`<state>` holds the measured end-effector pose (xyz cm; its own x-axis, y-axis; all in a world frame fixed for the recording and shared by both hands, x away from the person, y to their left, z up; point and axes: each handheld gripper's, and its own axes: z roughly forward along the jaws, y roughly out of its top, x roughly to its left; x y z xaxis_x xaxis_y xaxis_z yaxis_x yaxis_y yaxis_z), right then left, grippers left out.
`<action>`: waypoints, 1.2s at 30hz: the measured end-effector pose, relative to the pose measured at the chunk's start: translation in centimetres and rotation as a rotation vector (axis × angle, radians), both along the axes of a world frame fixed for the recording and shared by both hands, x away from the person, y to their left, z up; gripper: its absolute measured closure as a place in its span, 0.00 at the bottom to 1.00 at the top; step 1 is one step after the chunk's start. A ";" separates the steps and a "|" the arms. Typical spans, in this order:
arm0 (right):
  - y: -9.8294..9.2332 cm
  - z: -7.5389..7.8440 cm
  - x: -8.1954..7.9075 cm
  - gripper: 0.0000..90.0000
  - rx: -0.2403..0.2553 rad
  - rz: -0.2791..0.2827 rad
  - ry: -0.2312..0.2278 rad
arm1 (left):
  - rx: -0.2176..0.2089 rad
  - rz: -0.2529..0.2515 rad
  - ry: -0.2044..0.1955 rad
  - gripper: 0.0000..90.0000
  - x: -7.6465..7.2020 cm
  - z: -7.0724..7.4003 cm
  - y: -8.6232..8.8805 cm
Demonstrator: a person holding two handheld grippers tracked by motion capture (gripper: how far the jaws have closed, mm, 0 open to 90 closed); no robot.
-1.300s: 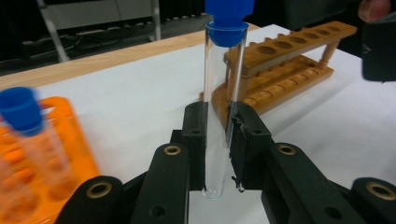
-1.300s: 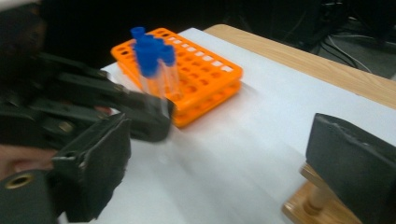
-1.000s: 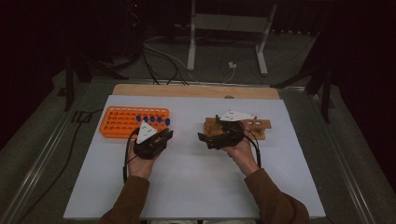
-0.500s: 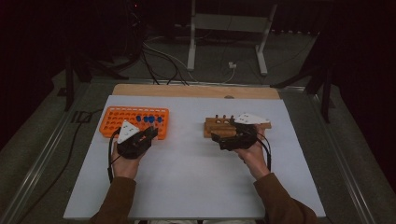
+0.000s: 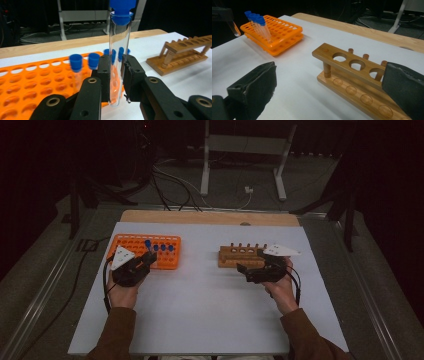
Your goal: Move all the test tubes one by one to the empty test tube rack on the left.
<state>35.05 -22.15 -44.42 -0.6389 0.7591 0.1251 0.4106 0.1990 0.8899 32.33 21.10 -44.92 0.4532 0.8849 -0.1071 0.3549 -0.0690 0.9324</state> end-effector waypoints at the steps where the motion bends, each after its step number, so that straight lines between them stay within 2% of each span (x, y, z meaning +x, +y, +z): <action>1: -0.1 0.0 -0.1 0.00 0.001 -0.002 -0.001 | 0.000 0.006 0.001 0.87 0.1 0.0 0.2; 8: -0.8 0.0 -0.6 0.00 0.003 -0.008 -0.014 | 0.011 0.058 0.022 0.87 1.0 -0.7 1.5; 18: -2.0 0.0 -1.1 0.00 0.000 -0.021 -0.020 | 0.046 0.115 0.033 0.87 2.4 -1.3 2.4; 25: -2.7 -0.1 -1.3 0.00 -0.007 -0.030 -0.024 | 0.033 0.176 0.044 0.87 3.4 -2.1 3.0; 30: -2.9 -0.1 -1.3 0.00 -0.004 -0.034 -0.024 | 0.015 0.192 0.053 0.87 4.0 -2.5 3.0; 36: -2.7 -0.3 -1.3 0.00 -0.012 -0.028 -0.021 | 0.040 0.193 0.063 0.87 4.4 -3.0 2.5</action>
<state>33.70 -24.86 -44.68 -0.6199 0.7779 0.1027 0.3970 0.1980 0.8962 36.77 23.61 -47.88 0.2685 0.9588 -0.0925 0.4225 -0.0309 0.9059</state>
